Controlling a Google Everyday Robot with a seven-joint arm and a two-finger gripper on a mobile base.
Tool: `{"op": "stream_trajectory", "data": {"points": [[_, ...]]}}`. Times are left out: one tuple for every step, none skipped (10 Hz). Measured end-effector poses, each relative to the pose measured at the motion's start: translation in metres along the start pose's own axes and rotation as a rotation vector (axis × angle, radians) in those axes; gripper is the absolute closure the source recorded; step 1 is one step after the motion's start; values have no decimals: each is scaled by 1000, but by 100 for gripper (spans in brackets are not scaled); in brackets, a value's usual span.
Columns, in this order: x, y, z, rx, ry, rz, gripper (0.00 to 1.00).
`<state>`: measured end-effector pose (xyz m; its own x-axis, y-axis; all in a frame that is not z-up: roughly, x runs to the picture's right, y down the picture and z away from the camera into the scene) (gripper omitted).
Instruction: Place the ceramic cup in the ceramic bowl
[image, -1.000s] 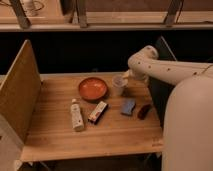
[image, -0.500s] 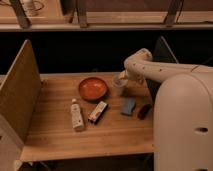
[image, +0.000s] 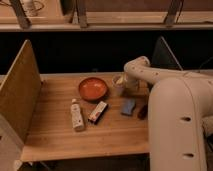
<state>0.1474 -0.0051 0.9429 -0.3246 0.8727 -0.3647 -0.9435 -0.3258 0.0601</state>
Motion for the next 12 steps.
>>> {"op": "stream_trajectory", "data": {"points": [[1, 4, 6, -34, 9, 3, 46], [-1, 6, 7, -63, 9, 9, 56], [-3, 5, 8, -85, 10, 20, 66], [-5, 4, 7, -102, 8, 33, 76], [-12, 1, 4, -112, -7, 41, 86], [-21, 0, -5, -123, -32, 47, 95], [-35, 1, -18, -131, -70, 41, 99], [-51, 4, -38, -138, -120, 32, 100], [-72, 11, -69, -145, -191, 7, 100], [-80, 16, -84, -152, -222, -7, 100], [-90, 30, -109, -169, -270, -39, 100], [-92, 46, -124, -193, -296, -69, 100]]}}
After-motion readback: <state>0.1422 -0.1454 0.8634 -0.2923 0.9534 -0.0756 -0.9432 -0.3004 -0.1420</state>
